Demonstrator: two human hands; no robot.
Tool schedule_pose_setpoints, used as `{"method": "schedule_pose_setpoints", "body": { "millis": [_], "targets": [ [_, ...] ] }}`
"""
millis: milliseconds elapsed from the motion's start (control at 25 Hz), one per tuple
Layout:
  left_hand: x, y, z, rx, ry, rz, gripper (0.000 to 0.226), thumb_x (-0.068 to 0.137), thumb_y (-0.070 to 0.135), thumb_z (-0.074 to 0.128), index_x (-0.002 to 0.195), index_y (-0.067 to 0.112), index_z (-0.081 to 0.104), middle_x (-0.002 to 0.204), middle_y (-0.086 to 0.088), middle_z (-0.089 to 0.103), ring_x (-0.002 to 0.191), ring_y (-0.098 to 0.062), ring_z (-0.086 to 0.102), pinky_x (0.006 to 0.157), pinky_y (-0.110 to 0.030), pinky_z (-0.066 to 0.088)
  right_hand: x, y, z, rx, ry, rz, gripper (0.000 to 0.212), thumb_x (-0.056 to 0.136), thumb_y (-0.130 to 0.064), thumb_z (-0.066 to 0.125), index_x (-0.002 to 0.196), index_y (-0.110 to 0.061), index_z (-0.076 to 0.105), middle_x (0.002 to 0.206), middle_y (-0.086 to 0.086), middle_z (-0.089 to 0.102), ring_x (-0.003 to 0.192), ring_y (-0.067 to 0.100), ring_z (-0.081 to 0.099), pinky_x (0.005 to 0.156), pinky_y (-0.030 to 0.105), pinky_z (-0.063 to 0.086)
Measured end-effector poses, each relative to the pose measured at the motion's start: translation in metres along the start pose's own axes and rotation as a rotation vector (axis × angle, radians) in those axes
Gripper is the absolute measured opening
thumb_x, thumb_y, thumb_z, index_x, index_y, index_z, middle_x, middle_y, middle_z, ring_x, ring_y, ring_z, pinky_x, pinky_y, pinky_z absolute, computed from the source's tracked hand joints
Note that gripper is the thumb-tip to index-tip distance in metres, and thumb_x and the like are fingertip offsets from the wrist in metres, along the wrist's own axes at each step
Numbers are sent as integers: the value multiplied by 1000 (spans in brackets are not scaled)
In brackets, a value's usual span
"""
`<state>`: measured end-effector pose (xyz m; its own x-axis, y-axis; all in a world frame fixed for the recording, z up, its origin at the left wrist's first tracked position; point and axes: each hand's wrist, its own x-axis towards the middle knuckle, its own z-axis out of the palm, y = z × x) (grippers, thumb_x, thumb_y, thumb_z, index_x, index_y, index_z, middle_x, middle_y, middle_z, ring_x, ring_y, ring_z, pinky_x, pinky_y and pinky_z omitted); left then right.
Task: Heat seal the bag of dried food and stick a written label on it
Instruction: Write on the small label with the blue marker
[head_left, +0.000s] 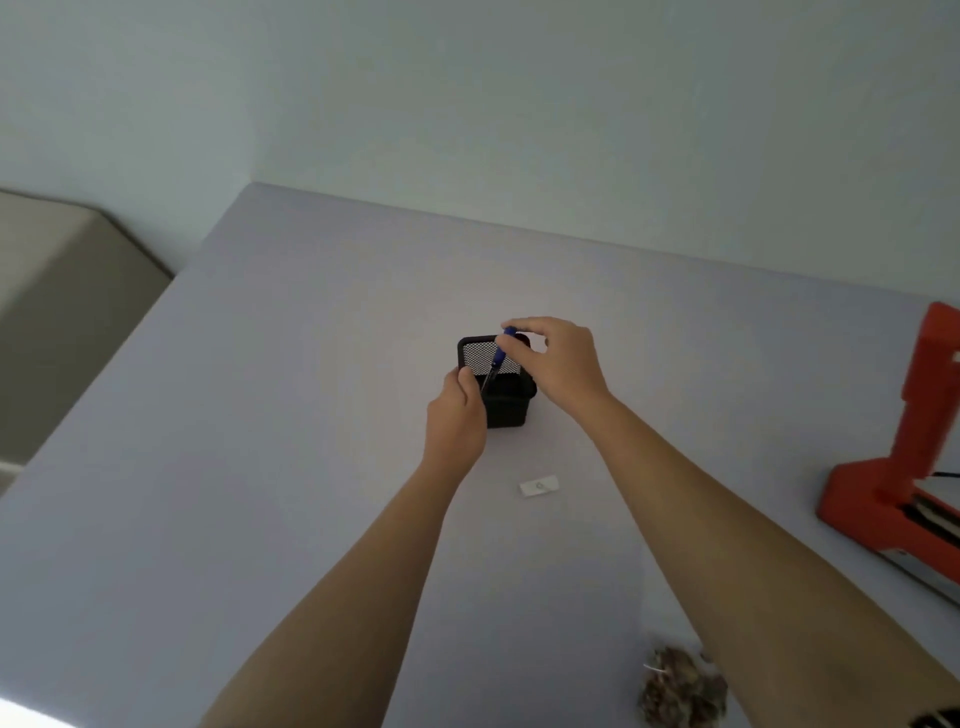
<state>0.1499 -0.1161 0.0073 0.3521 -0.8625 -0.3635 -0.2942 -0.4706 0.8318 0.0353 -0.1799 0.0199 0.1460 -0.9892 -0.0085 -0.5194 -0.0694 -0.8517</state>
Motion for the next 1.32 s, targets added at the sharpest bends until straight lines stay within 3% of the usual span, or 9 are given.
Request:
{"method": "schedule_pose_setpoints", "body": {
  "millis": [160, 320, 560, 680, 800, 960, 1080, 1200, 1320],
  "targets": [
    [-1, -1, -1, 0, -20, 24, 40, 101, 32, 22, 107, 2, 47, 82, -8, 55, 85, -32, 53, 67, -36, 40, -6, -21, -14, 151, 86, -70, 19, 85, -24, 65, 101, -14, 71, 87, -8, 72, 86, -6, 63, 87, 7, 42],
    [-6, 12, -26, -4, 71, 247, 53, 100, 38, 24, 138, 3, 35, 140, -10, 41, 130, -23, 37, 107, -27, 25, -5, -30, -50, 400, 314, -10, 7, 86, -22, 65, 88, -22, 71, 84, -7, 70, 81, -1, 66, 85, 20, 51],
    [-49, 29, -33, 244, -66, 569, 28, 96, 25, 48, 119, 14, 57, 91, 3, 62, 80, -12, 59, 67, -11, 43, -30, -30, -60, 742, 358, 212, 11, 91, -20, 58, 89, -17, 68, 83, -3, 68, 77, 1, 64, 72, 14, 50],
    [-59, 31, -26, 156, -13, 608, 15, 93, 17, 54, 100, 10, 64, 80, -4, 68, 73, -17, 65, 67, -25, 50, -46, -30, -56, 802, 307, 362, 21, 93, -38, 49, 87, -25, 64, 86, -4, 65, 71, 6, 59, 66, 20, 48],
    [-69, 33, -17, 289, -42, 686, 18, 93, 21, 54, 91, 5, 63, 73, -6, 67, 63, -18, 62, 62, -31, 51, -64, -29, -44, 588, 176, 444, 47, 90, -58, 39, 75, -20, 63, 58, -2, 52, 44, 7, 43, 45, 19, 38],
    [-89, 33, -2, 531, -10, 791, 33, 97, 28, 46, 79, 3, 57, 60, -7, 57, 48, -25, 50, 48, -40, 46, -71, -32, -40, 630, 280, 603, 41, 90, -31, 49, 54, -11, 46, 50, 0, 42, 45, 12, 37, 43, 22, 33],
    [-102, 34, 13, 621, -49, 692, 35, 99, 25, 41, 79, 1, 58, 59, -4, 46, 47, -20, 39, 47, -33, 34, -76, -29, -36, 674, 285, 733, 30, 85, -14, 43, 56, -11, 40, 54, 1, 37, 50, 13, 34, 48, 25, 32],
    [-113, 25, 14, 637, -67, 623, 22, 94, 18, 51, 79, 4, 61, 62, -7, 60, 50, -20, 53, 51, -33, 46, -84, -10, -38, 652, 313, 811, 27, 85, -14, 42, 58, -11, 40, 56, 2, 36, 48, 14, 33, 45, 26, 29],
    [-135, 0, 0, 349, -110, 339, 28, 95, 22, 49, 74, 9, 62, 65, -8, 67, 53, -12, 59, 54, -20, 45, -85, 18, -70, 644, 417, 828, 26, 83, -16, 42, 57, -12, 40, 56, 2, 38, 42, 14, 31, 41, 24, 24]
  ]
}}
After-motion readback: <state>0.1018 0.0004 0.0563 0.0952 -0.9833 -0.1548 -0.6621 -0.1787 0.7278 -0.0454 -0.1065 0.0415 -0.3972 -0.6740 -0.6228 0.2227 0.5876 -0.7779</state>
